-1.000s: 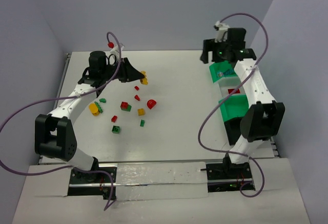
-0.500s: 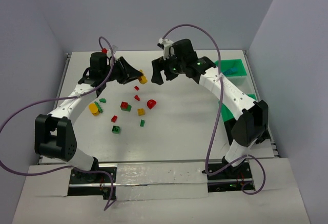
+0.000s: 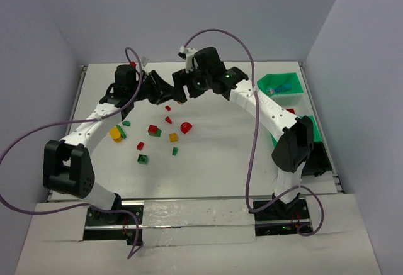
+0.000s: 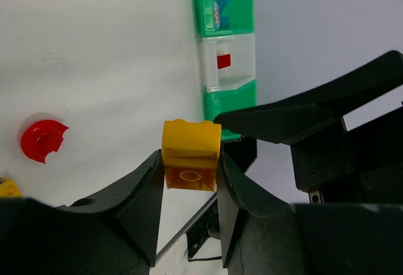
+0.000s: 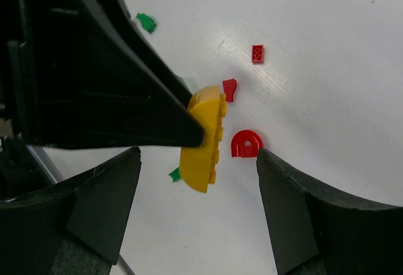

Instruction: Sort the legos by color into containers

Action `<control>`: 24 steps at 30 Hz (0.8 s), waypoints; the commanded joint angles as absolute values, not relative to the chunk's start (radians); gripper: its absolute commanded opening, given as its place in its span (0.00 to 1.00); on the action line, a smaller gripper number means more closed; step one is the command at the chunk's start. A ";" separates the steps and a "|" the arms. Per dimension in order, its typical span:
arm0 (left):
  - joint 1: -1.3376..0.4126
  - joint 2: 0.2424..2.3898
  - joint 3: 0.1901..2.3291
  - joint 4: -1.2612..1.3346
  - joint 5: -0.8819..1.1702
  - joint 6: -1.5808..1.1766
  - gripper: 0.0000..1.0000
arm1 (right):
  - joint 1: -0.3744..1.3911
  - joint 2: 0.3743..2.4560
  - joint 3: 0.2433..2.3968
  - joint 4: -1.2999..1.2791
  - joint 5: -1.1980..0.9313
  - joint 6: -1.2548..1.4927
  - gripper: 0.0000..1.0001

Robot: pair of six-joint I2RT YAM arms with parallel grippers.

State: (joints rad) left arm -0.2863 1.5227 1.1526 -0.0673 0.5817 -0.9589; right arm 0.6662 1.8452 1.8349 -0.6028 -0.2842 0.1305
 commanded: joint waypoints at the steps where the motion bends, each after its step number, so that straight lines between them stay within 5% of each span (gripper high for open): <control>1: -0.293 1.485 1.166 -0.014 0.610 -0.997 0.00 | 0.681 1.872 1.908 -0.610 -0.207 0.149 0.78; 14: -0.293 1.470 1.144 0.067 0.673 -1.060 0.01 | 0.684 1.885 1.887 -0.617 -0.196 0.123 0.49; 19: -0.293 1.460 1.127 0.092 0.690 -1.058 0.10 | 0.684 1.889 1.886 -0.613 -0.205 0.116 0.21; 22: -0.293 1.452 1.117 0.072 0.686 -1.008 0.32 | 0.683 1.875 1.877 -0.612 -0.210 0.100 0.00; 24: -0.293 1.441 1.137 -0.005 0.649 -0.931 0.77 | 0.673 1.840 1.852 -0.617 -0.210 0.082 0.00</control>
